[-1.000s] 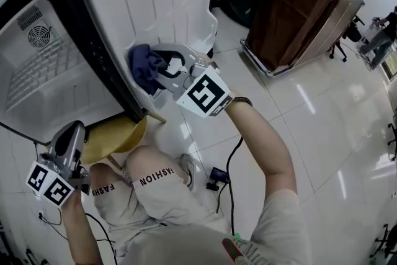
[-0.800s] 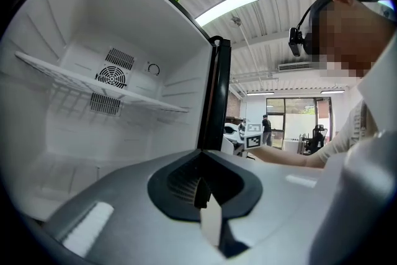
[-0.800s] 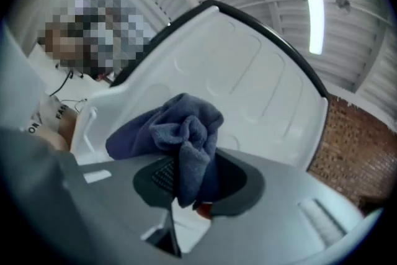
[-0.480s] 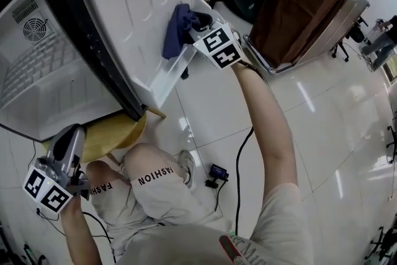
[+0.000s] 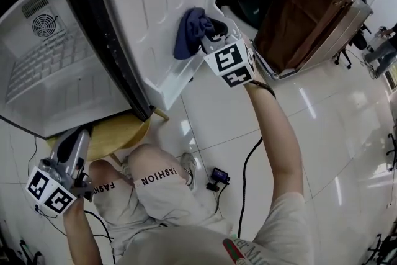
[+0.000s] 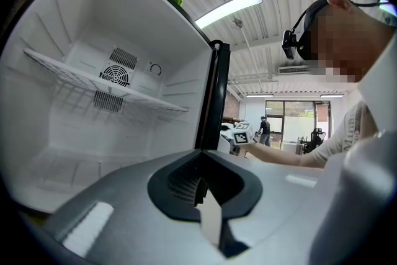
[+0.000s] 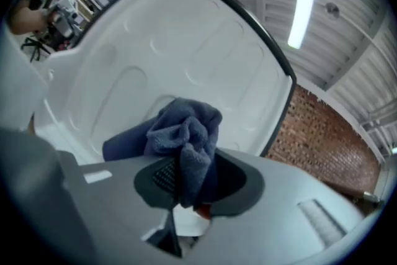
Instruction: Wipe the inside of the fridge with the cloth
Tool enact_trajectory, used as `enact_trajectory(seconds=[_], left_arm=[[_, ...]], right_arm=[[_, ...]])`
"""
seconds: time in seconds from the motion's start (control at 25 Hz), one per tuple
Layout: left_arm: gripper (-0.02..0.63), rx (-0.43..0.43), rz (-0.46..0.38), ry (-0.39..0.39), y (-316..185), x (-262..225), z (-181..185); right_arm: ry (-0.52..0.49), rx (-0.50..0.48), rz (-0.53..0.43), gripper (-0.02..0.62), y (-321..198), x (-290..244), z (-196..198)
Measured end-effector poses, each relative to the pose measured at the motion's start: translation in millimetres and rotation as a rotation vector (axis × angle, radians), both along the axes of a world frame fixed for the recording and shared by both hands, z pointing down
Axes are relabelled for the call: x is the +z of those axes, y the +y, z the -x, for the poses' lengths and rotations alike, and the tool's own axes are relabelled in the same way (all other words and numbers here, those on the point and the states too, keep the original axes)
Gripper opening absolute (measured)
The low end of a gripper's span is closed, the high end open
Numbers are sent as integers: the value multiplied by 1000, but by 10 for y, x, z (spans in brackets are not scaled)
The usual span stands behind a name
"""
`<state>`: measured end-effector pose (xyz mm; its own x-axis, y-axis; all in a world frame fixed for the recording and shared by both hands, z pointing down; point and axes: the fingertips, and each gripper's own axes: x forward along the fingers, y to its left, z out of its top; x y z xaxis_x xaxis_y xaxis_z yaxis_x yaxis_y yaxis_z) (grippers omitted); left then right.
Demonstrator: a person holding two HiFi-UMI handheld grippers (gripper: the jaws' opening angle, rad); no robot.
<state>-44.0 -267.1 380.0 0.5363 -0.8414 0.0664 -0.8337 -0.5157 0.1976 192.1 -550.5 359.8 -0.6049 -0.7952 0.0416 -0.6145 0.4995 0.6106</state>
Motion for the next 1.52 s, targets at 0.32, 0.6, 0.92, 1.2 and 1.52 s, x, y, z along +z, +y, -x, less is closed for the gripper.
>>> enact_trajectory(seconds=[0.32,0.6,0.92,1.2,1.52], left_arm=[[2,-12,-1,10,63,15,64],[2,-15,-2,12,153,26,54],[1,-19,11,8,166,58,84],[1,10,19,1,146,45,-104],[1,-11,7,-11,233,-29,22]], right_arm=[[137,-474,-4,87,1762,39,847],[368,-296,31,89,838,524,703],[552,-134,108,92,65,668,507],[521,256,-20,89,-731,413,-185],[-54,308,32,89,397,-325,-755]])
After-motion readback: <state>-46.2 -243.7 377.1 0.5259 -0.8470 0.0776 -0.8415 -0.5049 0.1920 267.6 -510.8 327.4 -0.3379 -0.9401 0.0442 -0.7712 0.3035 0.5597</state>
